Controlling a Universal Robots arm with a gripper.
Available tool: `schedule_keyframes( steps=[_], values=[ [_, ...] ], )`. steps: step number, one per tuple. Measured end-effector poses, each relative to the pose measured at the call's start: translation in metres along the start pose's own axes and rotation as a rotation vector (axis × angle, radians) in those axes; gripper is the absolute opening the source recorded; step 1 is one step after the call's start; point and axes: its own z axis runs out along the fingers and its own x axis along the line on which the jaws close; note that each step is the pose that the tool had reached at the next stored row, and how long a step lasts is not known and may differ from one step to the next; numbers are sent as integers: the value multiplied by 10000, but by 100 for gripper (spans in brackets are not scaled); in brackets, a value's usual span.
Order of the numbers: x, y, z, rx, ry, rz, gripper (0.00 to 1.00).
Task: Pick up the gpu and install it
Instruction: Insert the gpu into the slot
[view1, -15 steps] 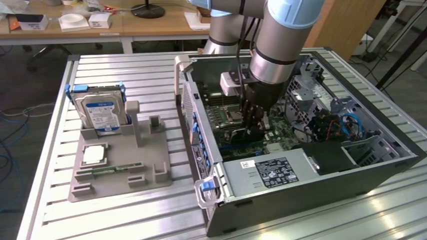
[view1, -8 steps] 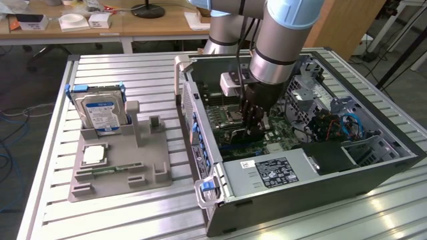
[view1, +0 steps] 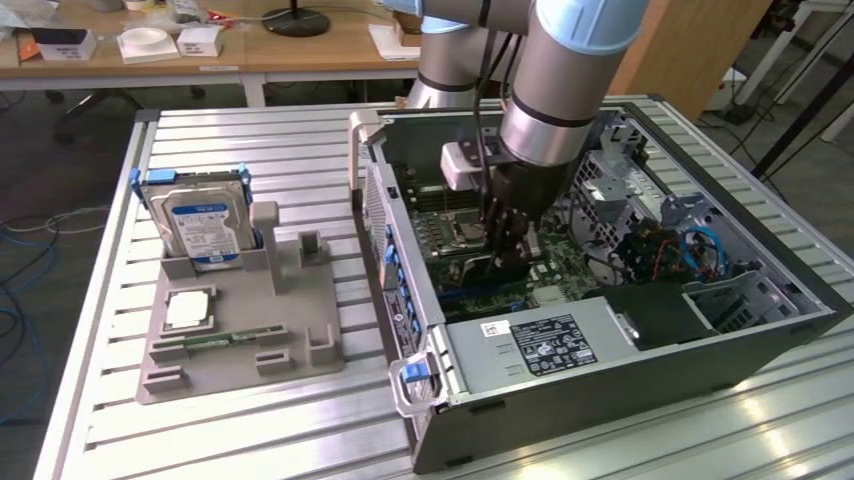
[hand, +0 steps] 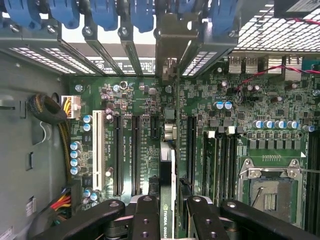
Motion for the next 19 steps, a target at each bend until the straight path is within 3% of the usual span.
schedule_keyframes(
  steps=[19],
  values=[
    [2,11,45,-1,6,1,26]
  ],
)
